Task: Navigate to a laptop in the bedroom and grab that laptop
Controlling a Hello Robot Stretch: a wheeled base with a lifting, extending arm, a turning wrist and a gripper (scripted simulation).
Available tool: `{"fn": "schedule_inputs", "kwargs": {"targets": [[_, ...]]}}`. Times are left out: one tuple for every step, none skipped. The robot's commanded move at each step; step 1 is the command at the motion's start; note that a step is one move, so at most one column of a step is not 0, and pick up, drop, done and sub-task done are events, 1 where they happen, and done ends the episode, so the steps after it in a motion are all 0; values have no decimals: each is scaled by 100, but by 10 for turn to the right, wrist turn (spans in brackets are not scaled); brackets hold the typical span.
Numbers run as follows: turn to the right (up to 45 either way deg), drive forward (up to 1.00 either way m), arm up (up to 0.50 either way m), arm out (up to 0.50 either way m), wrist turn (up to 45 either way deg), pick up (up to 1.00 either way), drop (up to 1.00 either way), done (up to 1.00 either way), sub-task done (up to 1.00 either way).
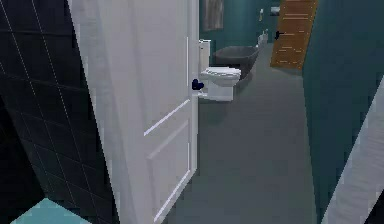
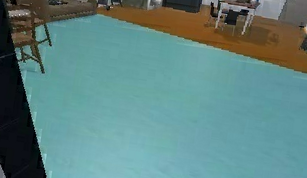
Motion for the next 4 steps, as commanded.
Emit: {"fn": "schedule_inputs", "kwargs": {"targets": [[210,0,0,0,0,0,0,0,0],[0,100,0,0,0,0,0,0,0],[0,100,0,0,0,0,0,0,0],[0,100,0,0,0,0,0,0,0]]}}
